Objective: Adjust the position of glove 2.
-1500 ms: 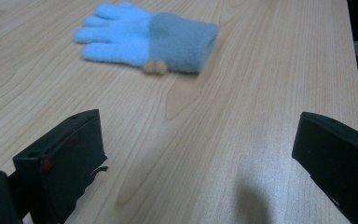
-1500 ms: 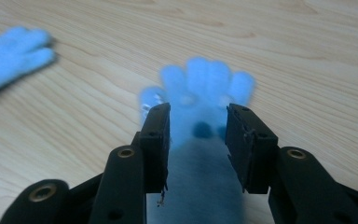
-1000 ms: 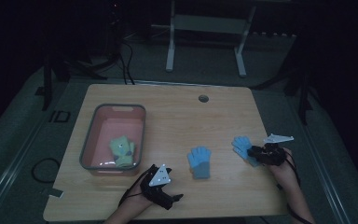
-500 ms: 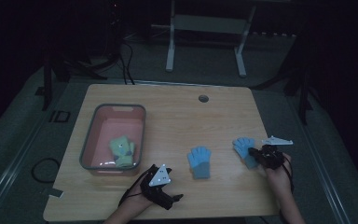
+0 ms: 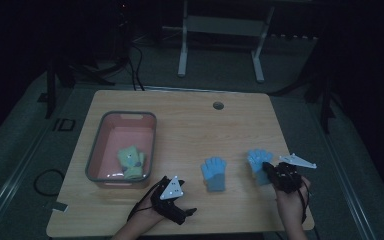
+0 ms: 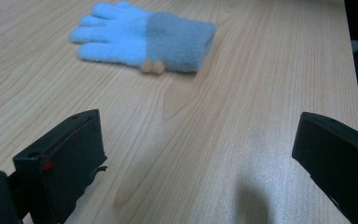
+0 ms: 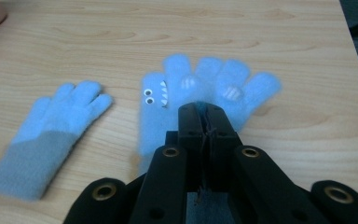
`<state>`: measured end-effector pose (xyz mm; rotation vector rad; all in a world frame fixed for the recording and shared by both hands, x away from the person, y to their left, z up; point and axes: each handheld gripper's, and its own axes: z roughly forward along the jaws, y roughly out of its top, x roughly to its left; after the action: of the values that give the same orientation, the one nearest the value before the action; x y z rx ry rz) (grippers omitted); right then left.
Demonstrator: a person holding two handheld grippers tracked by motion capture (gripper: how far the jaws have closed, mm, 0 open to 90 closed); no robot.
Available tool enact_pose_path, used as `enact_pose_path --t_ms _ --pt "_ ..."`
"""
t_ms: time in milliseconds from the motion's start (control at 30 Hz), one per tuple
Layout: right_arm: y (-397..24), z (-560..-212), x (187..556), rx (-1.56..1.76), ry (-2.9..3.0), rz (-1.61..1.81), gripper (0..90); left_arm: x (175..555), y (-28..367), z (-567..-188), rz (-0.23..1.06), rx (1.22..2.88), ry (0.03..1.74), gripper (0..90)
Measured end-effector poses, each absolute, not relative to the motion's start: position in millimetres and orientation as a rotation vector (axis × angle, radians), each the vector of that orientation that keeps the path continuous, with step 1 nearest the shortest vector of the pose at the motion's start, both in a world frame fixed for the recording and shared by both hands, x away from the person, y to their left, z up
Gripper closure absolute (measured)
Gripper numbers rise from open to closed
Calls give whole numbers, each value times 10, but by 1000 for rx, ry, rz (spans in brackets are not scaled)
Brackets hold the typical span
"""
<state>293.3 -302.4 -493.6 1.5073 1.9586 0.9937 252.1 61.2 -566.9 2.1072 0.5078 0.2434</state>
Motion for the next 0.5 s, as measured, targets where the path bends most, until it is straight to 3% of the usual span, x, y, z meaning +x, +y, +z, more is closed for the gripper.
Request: enact_pose_path --t_ms 400,500 --pt "-2853 -5369 2971 1627 1954 896 864 2516 608 -5671 246 2113 498 24" --pt "-2873 -5441 2998 1637 1951 870 821 2510 604 -5672 247 2111 498 23"
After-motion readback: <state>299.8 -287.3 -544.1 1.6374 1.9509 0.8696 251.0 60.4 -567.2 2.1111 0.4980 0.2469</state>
